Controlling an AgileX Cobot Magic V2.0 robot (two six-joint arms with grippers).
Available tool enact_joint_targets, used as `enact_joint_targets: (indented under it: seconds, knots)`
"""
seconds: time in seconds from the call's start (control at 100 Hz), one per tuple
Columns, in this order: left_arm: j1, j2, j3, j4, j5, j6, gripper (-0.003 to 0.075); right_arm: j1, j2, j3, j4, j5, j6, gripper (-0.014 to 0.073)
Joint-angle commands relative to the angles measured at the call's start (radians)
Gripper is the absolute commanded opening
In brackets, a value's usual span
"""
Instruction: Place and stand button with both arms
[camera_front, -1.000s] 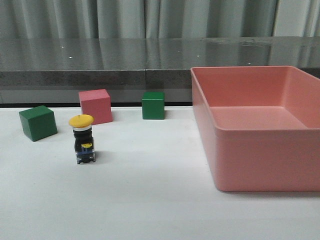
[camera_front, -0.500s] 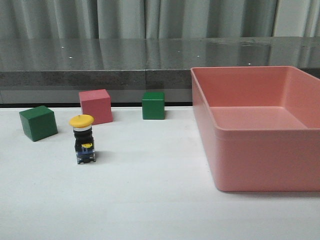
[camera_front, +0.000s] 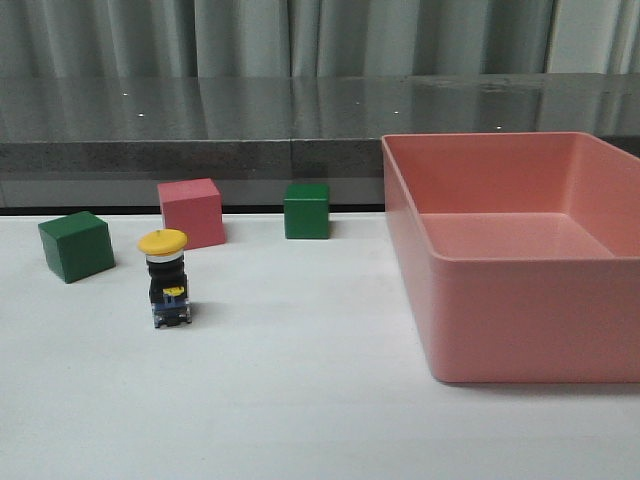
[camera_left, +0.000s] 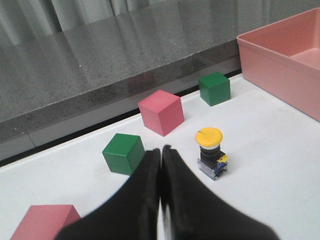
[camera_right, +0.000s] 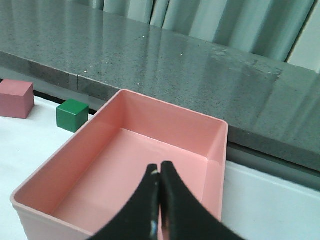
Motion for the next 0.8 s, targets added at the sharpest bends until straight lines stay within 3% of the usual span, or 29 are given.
enact_joint_targets:
  seconds: [0.0,0.35,0.51,0.79]
  knots:
    - [0.006,0.004,-0.009,-0.021,-0.086,-0.012,-0.002,-0.005,0.003,-0.027,0.004,-0.085,-0.005,-0.0076]
    - [0.006,0.004,0.003,-0.021,-0.09,-0.012,-0.002,-0.005,0.003,-0.027,0.004,-0.085,-0.005,-0.0076]
    - [0.006,-0.013,0.044,0.006,-0.174,-0.038,-0.002,-0.005,0.003,-0.027,0.004,-0.085,-0.005,-0.0076]
    - [0.039,-0.227,0.164,0.392,-0.181,-0.445,-0.002,-0.005,0.003,-0.027,0.004,-0.085,-0.005,-0.0076]
